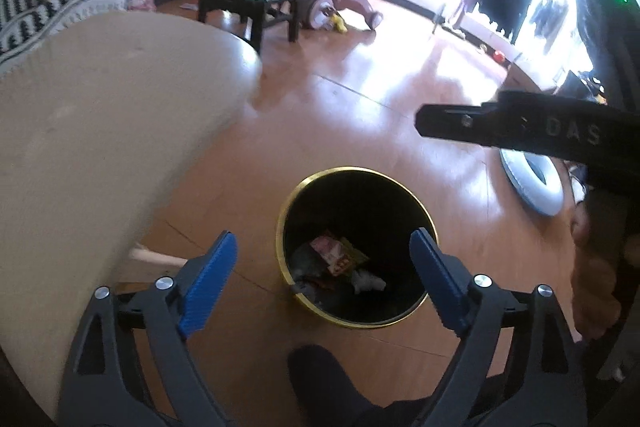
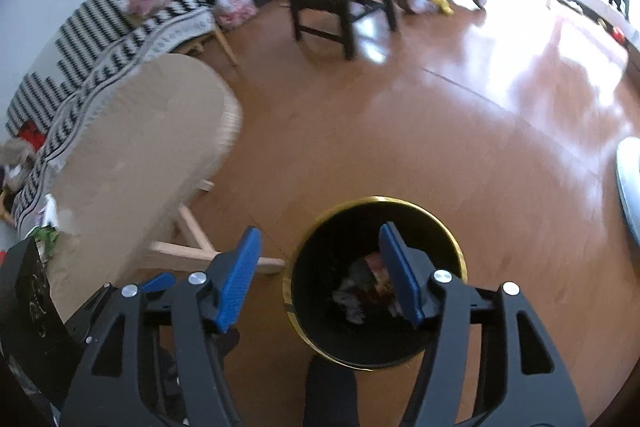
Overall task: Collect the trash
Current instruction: 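Carry the tissue and foil wrapper to the black bin and release them inside, then grasp the green toy car with the left tool while the right grasps a white carton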
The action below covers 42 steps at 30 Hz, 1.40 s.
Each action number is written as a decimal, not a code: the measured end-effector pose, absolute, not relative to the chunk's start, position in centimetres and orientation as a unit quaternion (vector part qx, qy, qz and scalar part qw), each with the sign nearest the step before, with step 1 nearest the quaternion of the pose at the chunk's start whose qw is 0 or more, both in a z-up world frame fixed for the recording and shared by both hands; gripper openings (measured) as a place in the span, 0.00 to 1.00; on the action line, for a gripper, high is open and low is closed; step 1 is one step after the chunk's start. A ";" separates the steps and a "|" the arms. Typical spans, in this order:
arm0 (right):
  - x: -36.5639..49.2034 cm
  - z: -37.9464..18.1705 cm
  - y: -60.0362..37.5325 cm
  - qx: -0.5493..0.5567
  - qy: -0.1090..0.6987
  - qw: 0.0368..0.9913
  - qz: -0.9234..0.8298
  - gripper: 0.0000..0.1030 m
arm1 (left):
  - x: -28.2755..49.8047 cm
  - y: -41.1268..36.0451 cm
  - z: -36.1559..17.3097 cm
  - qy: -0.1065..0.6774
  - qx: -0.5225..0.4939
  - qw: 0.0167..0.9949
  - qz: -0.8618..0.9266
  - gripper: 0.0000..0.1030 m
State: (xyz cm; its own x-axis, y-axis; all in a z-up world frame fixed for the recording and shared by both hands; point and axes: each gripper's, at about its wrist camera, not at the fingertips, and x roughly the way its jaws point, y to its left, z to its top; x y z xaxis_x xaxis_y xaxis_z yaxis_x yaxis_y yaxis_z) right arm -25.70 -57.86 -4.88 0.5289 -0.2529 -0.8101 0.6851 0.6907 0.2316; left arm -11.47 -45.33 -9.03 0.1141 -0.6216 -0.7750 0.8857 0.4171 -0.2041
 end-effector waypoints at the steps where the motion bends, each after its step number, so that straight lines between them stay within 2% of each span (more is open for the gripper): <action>1: -25.0 -4.3 -57.1 0.267 0.391 0.836 -0.277 0.61 | -11.1 -44.5 -8.3 0.415 0.158 0.735 -0.513 0.86; 11: -12.2 0.3 -44.7 0.202 0.382 0.892 -0.134 0.62 | -2.8 -28.5 -2.8 0.403 0.098 0.822 -0.391 0.88; 23: 2.2 0.4 -27.4 0.125 0.409 0.903 0.021 0.62 | 7.1 -5.6 -2.9 0.420 0.002 0.894 -0.157 0.88; 30: 5.8 -1.2 -24.6 0.118 0.426 0.896 0.034 0.62 | 11.2 -1.0 -5.6 0.434 0.008 0.896 -0.095 0.88; 42: 9.1 -2.9 -24.3 0.121 0.443 0.888 0.037 0.62 | 14.8 -1.2 -9.1 0.456 0.045 0.886 -0.071 0.88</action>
